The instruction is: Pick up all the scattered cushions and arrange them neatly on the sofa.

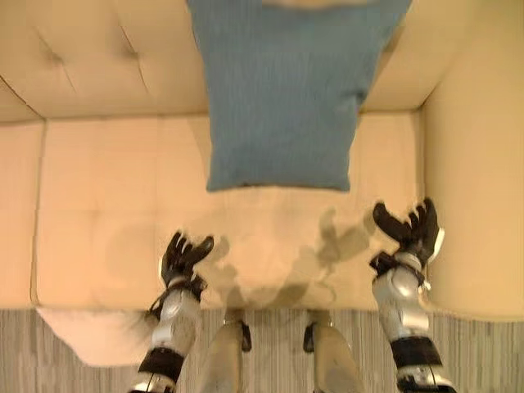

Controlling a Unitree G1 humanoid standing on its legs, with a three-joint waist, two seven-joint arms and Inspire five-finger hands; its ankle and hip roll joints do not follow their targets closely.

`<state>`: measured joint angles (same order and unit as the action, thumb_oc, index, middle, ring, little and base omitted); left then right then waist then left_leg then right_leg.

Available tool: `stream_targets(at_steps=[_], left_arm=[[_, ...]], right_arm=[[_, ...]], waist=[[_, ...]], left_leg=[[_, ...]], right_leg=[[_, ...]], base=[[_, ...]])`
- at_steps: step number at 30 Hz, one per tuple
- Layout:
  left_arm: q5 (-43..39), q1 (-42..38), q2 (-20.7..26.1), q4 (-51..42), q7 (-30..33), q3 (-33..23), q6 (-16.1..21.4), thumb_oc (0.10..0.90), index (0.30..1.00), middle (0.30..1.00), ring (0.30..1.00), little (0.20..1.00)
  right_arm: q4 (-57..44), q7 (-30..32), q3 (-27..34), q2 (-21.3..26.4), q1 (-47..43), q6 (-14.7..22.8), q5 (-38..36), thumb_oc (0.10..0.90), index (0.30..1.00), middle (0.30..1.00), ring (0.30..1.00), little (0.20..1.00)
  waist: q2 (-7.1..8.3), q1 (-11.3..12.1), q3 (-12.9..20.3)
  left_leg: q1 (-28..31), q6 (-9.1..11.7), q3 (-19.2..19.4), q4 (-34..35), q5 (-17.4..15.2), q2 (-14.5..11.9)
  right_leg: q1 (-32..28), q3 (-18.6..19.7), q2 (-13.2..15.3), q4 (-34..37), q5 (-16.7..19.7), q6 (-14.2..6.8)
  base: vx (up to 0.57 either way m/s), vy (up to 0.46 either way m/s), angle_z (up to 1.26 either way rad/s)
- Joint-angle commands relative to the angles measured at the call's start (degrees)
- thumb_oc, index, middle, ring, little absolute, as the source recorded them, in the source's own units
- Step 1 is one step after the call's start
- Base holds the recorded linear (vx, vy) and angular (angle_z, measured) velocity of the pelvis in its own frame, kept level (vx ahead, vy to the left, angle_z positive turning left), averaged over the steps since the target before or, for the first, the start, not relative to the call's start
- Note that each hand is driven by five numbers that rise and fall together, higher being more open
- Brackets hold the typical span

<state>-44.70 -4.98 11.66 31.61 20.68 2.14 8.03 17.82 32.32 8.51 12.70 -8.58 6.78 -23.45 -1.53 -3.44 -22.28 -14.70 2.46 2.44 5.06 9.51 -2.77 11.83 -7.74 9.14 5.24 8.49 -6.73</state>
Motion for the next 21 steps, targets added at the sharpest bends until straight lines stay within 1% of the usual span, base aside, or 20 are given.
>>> stream_targets(at_steps=[1,2,3,5,6,7,8,9,10,11,12,13,14,15,16,18,19,20,21], left_arm=[[3.3,1.3,2.2,4.2,-3.8,-3.5,0.4,0.8,0.9,0.9,0.9,0.9],[3.3,1.4,2.2,4.2,-3.8,-3.4,0.5,0.8,0.9,0.9,0.9,0.9],[3.5,3.9,1.8,7.1,-5.1,-4.3,-0.6,0.8,0.9,0.9,0.9,0.9],[4.4,6.2,0.8,11.7,-6.5,-4.7,-1.8,0.8,0.9,0.9,0.9,0.9],[4.4,6.2,0.7,11.9,-6.6,-4.6,-1.7,0.8,0.9,0.9,0.9,0.9],[4.7,6.4,-0.3,16.0,-7.2,-4.8,-2.5,0.8,0.9,0.9,0.9,0.9],[6.3,6.0,-1.2,21.2,-6.9,-5.0,-3.2,0.8,0.9,0.9,0.9,0.9],[7.6,5.8,-1.7,23.9,-6.6,-5.2,-3.3,0.8,0.9,0.9,0.9,0.9],[10.5,5.2,-2.1,27.8,-6.5,-4.8,-3.7,0.8,0.9,0.9,0.9,0.9],[13.0,4.6,-2.3,31.0,-6.1,-4.3,-3.8,0.8,0.9,0.9,0.9,0.9],[13.0,4.6,-2.3,31.0,-6.1,-4.4,-3.8,0.8,0.9,0.9,0.9,0.9],[17.2,4.7,-2.9,34.7,-6.4,-3.2,-3.8,0.8,0.9,0.9,0.9,0.9],[17.2,4.7,-2.8,34.7,-6.4,-3.2,-3.8,0.8,0.9,0.9,0.9,0.9],[23.4,5.6,-2.1,33.8,-8.5,0.6,-4.3,0.8,0.9,0.9,0.9,0.9],[23.4,5.6,-2.1,33.8,-8.5,0.6,-4.3,0.8,0.9,0.9,0.9,0.9],[25.6,6.4,-1.4,35.3,-10.3,1.1,-4.8,0.8,0.9,0.9,0.9,0.9],[28.6,6.9,-1.0,37.8,-10.9,0.3,-5.6,0.8,0.9,0.9,0.9,0.9],[33.9,7.4,-0.5,42.2,-8.7,-0.4,-6.8,0.8,0.9,0.9,0.9,0.9],[33.9,7.4,-0.5,42.2,-8.7,-0.4,-6.8,0.8,0.9,0.9,0.9,0.9]], right_arm=[[0.9,-3.2,5.6,3.6,1.8,3.7,2.1,0.8,0.9,0.9,0.9,0.9],[0.9,-3.3,5.5,3.6,1.9,3.7,2.0,0.8,0.9,0.9,0.9,0.9],[2.6,-4.2,6.6,3.7,4.7,2.8,3.0,0.8,0.9,0.9,0.9,0.9],[4.1,-4.3,7.3,3.7,8.0,1.3,6.4,0.8,0.9,0.9,0.9,0.9],[4.0,-4.3,7.3,3.7,8.1,1.3,6.5,0.8,0.9,0.9,0.9,0.9],[5.5,-4.5,7.8,3.2,9.1,1.1,6.7,0.8,0.9,0.9,0.9,0.9],[7.5,-4.7,7.7,1.8,9.5,0.6,5.7,0.8,0.9,0.9,0.9,0.9],[8.7,-4.9,7.4,1.2,9.5,0.6,5.0,0.8,0.9,0.9,0.9,0.9],[10.1,-5.0,6.6,0.6,9.7,0.7,4.6,0.8,0.9,0.9,0.9,0.9],[11.1,-5.5,5.7,0.1,9.9,0.4,4.3,0.8,0.9,0.9,0.9,0.9],[11.1,-5.5,5.7,0.1,9.8,0.4,4.3,0.8,0.9,0.9,0.9,0.9],[14.8,-6.2,3.8,-0.3,9.3,0.5,3.1,0.8,0.9,0.9,0.9,0.9],[14.8,-6.2,3.8,-0.3,9.3,0.5,3.1,0.8,0.9,0.9,0.9,0.9],[17.5,-7.4,1.5,-0.7,8.8,0.3,2.2,0.8,0.9,0.9,0.9,0.9],[17.6,-7.4,1.5,-0.7,8.7,0.4,2.2,0.8,0.9,0.9,0.9,0.9],[21.8,-8.5,-0.1,-0.3,8.0,-0.2,2.7,0.8,0.9,0.9,0.9,0.9],[24.2,-9.0,-1.2,-0.1,8.1,-1.2,5.6,0.8,0.9,0.9,0.9,0.9],[28.3,-8.9,-3.1,1.2,8.5,-1.9,11.0,0.8,0.9,0.9,0.9,0.9],[28.4,-8.9,-3.1,1.2,8.5,-1.9,11.0,0.8,0.9,0.9,0.9,0.9]], waist=[[2.2,-0.6,8.5],[2.21,-0.6,8.6],[2.13,-0.7,9.5],[1.98,-0.9,10.3],[2.0,-0.9,10.2],[1.88,-1.1,10.5],[1.87,-1.4,11.4],[1.95,-1.5,11.5],[2.15,-1.6,11.4],[2.48,-1.7,11.3],[2.54,-1.7,11.4],[2.86,-1.8,11.4],[2.95,-1.7,11.5],[1.74,-0.5,10.4],[1.81,-0.5,10.5],[1.26,0.9,10.1],[1.02,2.2,10.6],[1.47,3.6,12.4],[1.51,3.7,12.4]], left_leg=[[3.6,0.5,-0.6,-3.0,-9.2,-0.7],[3.6,0.5,-0.6,-3.1,-9.3,-0.6],[4.8,0.2,-0.5,-4.9,-10.5,-0.4],[6.3,-0.4,-0.3,-7.0,-12.3,-0.1],[6.4,-0.4,-0.3,-7.2,-12.5,-0.1],[7.4,-0.6,0.0,-8.0,-13.4,0.0],[8.6,-1.1,0.5,-8.3,-14.0,0.5],[9.3,-1.3,1.1,-8.2,-14.2,0.6],[10.3,-1.4,1.9,-7.9,-14.4,0.7],[10.7,-1.5,2.9,-7.4,-14.5,0.9],[10.6,-1.6,3.0,-7.3,-14.3,1.0],[11.3,-1.5,6.0,-6.5,-14.4,0.8],[11.1,-1.6,6.2,-6.5,-14.2,0.9],[10.6,-1.3,7.9,-6.9,-12.9,-1.1],[10.4,-1.3,7.9,-6.8,-12.7,-1.0],[9.9,-1.5,9.5,-6.3,-11.3,-1.9],[9.8,-1.7,10.2,-6.0,-10.9,-2.3],[8.5,-2.2,10.0,-6.1,-10.0,-1.9],[8.5,-2.2,10.1,-6.1,-10.1,-1.9]], right_leg=[[-2.7,-0.6,2.8,-4.5,-6.8,-2.4],[-2.8,-0.7,2.8,-4.5,-6.8,-2.4],[-4.2,-0.9,3.2,-5.2,-7.3,-2.7],[-5.8,-0.8,3.7,-6.6,-8.1,-2.8],[-6.0,-0.8,3.8,-6.7,-8.2,-2.8],[-6.7,-0.7,4.0,-7.6,-8.7,-3.0],[-7.5,-0.3,4.4,-8.3,-8.2,-3.2],[-7.6,-0.1,4.6,-8.4,-7.5,-3.5],[-7.9,0.2,4.7,-7.9,-6.6,-3.9],[-7.2,0.7,4.9,-7.3,-4.3,-4.4],[-7.0,0.8,4.9,-7.2,-4.1,-4.4],[-5.3,1.5,5.3,-5.4,2.6,-7.0],[-5.0,1.7,5.3,-5.3,2.8,-7.0],[-4.7,-2.4,5.5,-6.4,1.9,-6.6],[-4.5,-2.4,5.5,-6.4,2.0,-6.5],[-7.2,-5.8,6.1,-10.1,-1.5,-5.6],[-9.6,-7.0,6.3,-12.9,-4.9,-4.7],[-12.2,-3.7,6.2,-18.9,-6.3,-4.4],[-12.1,-3.6,6.2,-19.0,-6.4,-4.4]], base=[[0.07,0.059,0.02],[0.12,0.116,0.02],[0.08,0.094,-0.06],[0.07,0.109,-0.01],[0.05,0.104,0.01],[0.08,0.139,-0.01],[0.07,0.187,-0.04],[0.03,0.173,-0.11],[-0.05,0.13,-0.2],[-0.06,0.082,-0.2],[-0.17,0.052,-0.23],[-0.14,0.017,-0.33],[-0.31,-0.014,-0.93],[-0.2,-0.031,-1.06],[-0.29,-0.019,-1.12],[-0.25,0.002,-0.54],[-0.36,-0.082,-0.41],[-0.25,-0.079,-0.48],[-0.22,-0.143,-0.45]])
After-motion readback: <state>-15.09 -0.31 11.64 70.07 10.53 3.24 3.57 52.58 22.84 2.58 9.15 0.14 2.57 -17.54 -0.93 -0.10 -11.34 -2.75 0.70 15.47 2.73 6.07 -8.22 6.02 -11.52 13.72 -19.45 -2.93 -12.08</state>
